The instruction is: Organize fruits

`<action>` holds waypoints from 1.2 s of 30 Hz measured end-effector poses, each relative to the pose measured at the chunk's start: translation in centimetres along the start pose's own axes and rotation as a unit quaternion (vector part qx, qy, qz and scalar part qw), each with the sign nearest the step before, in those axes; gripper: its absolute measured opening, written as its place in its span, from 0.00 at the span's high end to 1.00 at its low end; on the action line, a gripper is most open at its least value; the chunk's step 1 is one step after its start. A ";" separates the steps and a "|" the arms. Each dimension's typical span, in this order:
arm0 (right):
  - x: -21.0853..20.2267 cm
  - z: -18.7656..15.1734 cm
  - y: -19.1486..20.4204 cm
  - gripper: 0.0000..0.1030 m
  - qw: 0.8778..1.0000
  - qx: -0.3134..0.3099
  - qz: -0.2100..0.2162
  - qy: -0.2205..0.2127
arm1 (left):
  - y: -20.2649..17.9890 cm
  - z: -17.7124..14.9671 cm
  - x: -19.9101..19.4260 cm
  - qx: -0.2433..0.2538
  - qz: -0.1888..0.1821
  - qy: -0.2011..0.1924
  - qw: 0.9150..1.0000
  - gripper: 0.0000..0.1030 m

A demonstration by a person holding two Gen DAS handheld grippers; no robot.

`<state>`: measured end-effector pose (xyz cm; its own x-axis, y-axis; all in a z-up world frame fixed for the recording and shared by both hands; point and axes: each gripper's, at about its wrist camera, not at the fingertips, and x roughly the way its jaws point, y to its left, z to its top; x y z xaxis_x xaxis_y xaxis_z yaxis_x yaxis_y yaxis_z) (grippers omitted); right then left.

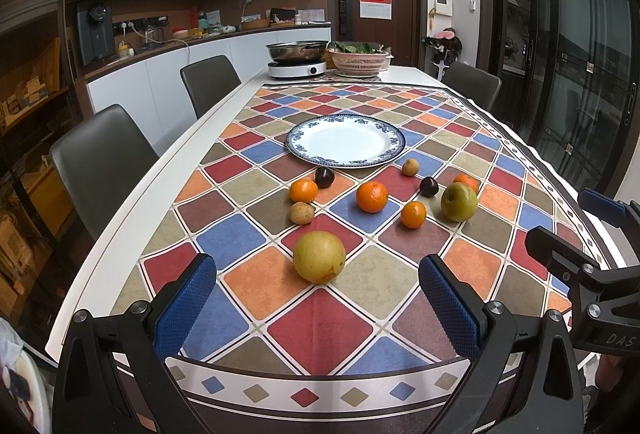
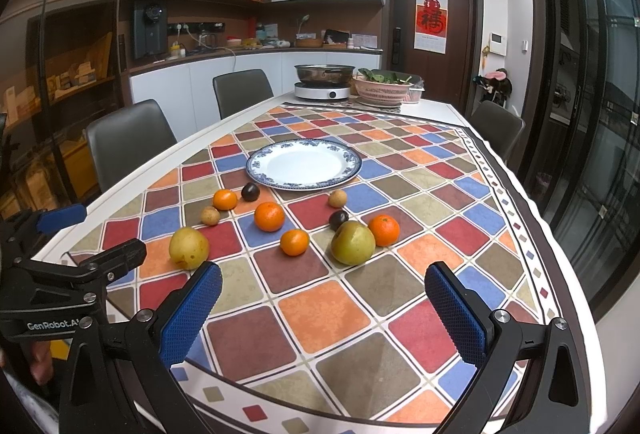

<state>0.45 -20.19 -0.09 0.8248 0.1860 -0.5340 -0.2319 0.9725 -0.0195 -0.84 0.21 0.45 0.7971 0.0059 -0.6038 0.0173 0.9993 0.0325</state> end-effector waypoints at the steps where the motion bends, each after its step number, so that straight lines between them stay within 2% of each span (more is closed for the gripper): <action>1: 0.0 0.0 0.0 0.01 1.000 0.000 0.000 0.000 | 0.0 0.0 0.0 0.001 0.000 0.000 1.000 0.00; 7: -0.6 0.7 0.4 0.01 1.000 -0.003 0.002 0.003 | 0.4 0.0 0.0 0.000 0.001 0.003 1.000 0.00; 14: 0.7 0.6 1.1 0.01 1.000 -0.023 0.012 0.010 | 1.1 0.0 1.5 -0.007 0.004 0.018 1.000 0.00; 19: 2.1 0.7 1.8 0.01 0.999 -0.039 0.030 0.014 | 1.4 0.0 2.4 0.010 -0.001 0.018 1.000 0.01; 27: 5.0 1.1 2.9 0.05 0.997 -0.061 0.041 0.026 | 1.7 0.0 4.8 0.024 -0.043 0.035 0.998 0.13; 32: 7.1 1.2 3.2 0.14 0.995 -0.073 0.047 0.043 | 1.9 0.1 7.0 0.023 -0.065 0.066 0.995 0.24; 36: 9.0 1.3 3.4 0.20 0.993 -0.081 0.056 0.063 | 1.9 0.0 8.7 0.020 -0.079 0.092 0.992 0.29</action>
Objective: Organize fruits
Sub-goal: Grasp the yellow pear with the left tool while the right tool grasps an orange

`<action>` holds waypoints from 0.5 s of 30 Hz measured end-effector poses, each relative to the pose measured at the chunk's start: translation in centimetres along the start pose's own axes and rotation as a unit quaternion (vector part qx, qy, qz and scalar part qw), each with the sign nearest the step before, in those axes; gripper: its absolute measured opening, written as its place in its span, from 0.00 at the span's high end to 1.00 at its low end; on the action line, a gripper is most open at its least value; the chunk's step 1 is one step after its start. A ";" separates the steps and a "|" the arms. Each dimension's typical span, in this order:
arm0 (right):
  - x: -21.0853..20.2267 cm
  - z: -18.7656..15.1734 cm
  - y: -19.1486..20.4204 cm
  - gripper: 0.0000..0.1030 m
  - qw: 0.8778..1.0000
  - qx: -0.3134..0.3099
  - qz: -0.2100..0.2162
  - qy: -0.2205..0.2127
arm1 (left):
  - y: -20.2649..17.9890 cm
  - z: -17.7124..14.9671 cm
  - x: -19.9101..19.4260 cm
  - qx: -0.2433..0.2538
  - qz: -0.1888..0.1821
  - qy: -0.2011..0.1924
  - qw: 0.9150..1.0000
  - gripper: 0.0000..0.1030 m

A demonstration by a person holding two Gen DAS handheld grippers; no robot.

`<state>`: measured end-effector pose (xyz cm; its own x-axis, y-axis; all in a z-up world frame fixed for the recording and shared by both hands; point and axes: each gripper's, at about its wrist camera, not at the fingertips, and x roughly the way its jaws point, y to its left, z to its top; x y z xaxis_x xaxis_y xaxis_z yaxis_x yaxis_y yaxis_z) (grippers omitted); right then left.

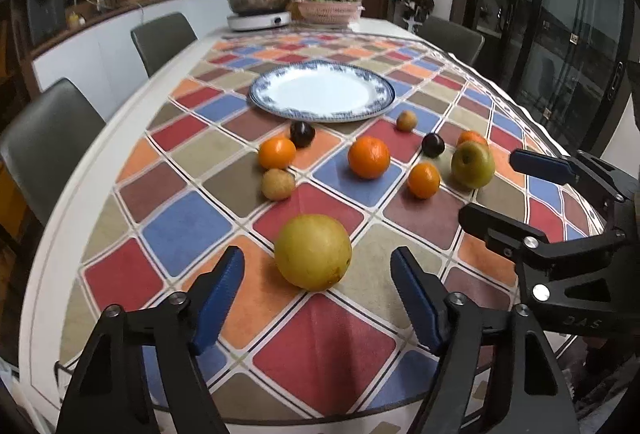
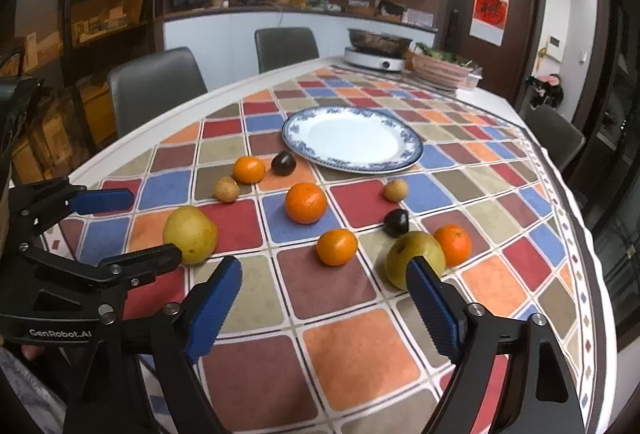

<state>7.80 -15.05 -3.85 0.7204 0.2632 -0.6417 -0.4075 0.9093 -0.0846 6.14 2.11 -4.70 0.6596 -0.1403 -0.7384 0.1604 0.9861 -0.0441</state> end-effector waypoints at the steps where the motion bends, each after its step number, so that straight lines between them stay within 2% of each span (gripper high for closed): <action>1: 0.4 0.1 0.0 0.22 1.000 0.000 0.002 0.004 | 0.1 0.1 0.5 0.000 -0.003 0.007 1.000 0.30; 15: 5.6 0.7 -0.9 0.43 0.997 0.010 0.033 0.063 | 0.4 1.1 4.4 0.001 -0.025 0.072 0.997 0.41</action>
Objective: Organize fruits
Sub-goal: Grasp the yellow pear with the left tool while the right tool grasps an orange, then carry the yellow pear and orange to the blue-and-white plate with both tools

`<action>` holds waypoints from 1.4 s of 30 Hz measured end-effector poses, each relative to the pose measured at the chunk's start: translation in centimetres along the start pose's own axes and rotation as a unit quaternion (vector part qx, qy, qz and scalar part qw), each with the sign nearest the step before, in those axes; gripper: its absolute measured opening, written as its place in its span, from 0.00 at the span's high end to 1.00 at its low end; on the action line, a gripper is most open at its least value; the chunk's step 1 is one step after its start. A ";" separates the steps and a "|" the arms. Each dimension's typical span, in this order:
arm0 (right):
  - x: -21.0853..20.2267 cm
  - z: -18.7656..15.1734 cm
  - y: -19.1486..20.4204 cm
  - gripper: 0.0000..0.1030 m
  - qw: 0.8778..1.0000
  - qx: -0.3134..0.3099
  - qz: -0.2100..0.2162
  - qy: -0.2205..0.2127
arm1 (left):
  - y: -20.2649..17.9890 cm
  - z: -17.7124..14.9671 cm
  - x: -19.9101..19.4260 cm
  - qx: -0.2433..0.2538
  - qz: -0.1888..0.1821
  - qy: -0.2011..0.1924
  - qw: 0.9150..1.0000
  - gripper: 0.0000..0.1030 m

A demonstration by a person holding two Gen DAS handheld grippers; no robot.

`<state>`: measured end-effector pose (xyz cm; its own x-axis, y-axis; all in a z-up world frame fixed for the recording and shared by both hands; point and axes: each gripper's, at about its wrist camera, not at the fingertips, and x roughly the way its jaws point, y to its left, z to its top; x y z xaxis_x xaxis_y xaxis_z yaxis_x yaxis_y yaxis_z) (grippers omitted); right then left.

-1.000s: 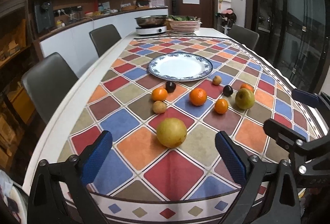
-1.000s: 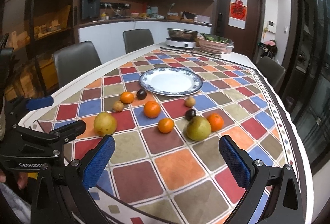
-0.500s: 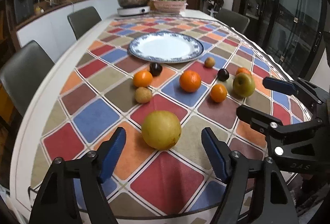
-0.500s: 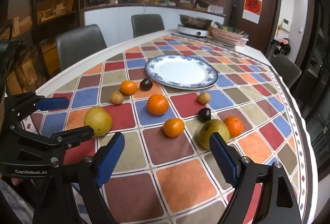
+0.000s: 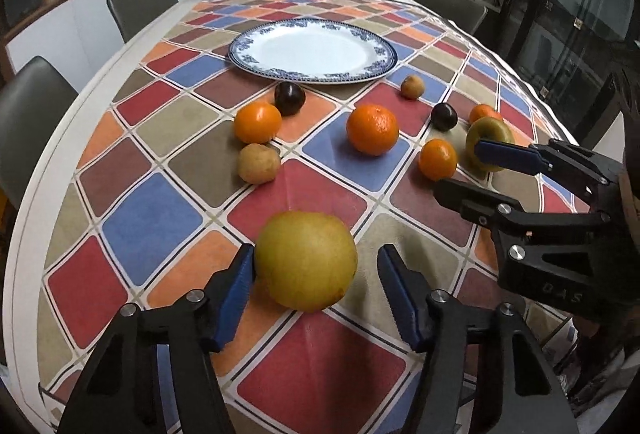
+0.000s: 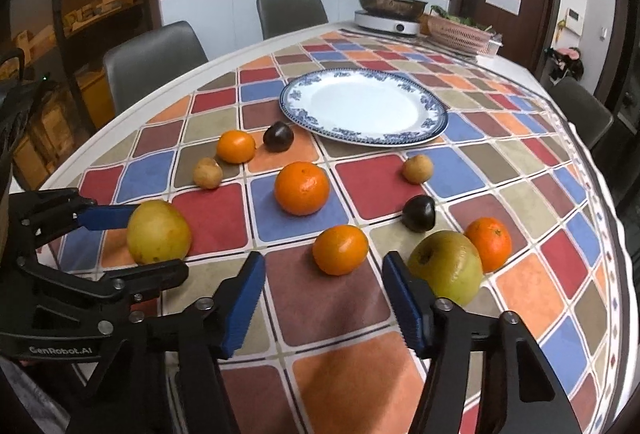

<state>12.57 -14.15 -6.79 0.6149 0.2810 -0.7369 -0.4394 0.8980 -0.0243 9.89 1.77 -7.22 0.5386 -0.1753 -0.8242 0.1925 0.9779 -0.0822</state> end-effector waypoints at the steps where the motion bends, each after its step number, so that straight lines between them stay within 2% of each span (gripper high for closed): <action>1: 0.2 0.1 -0.1 0.44 1.000 0.002 0.002 0.003 | 0.0 0.1 0.1 0.001 0.000 0.002 1.000 0.41; 5: 1.0 0.3 -0.4 0.49 1.000 0.006 0.004 0.011 | 0.1 0.4 0.5 0.004 0.001 0.008 1.000 0.43; 14: 2.6 0.7 -0.9 0.53 0.999 0.014 0.015 0.029 | 0.4 0.8 1.3 0.001 0.011 0.020 1.000 0.52; 17: 2.8 0.8 -1.0 0.62 0.999 0.014 0.014 0.030 | 0.5 0.8 1.3 -0.002 0.010 0.020 1.000 0.53; 20: 3.0 0.8 -1.1 0.66 0.999 0.017 0.015 0.035 | 0.5 0.8 1.2 -0.002 0.009 0.019 1.000 0.53; 28: 2.6 0.9 -1.1 0.66 0.999 0.021 0.026 0.032 | 0.5 0.8 0.9 -0.005 0.003 0.014 1.000 0.53; 42: -0.5 2.1 0.0 0.66 1.000 -0.010 0.012 -0.005 | 0.2 2.5 -1.9 0.022 0.012 -0.046 0.999 0.53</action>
<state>13.64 -13.53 -5.03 0.6102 0.3066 -0.7305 -0.4675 0.8838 -0.0195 10.93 2.02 -4.29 0.6155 -0.1638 -0.7709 0.2133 0.9763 -0.0371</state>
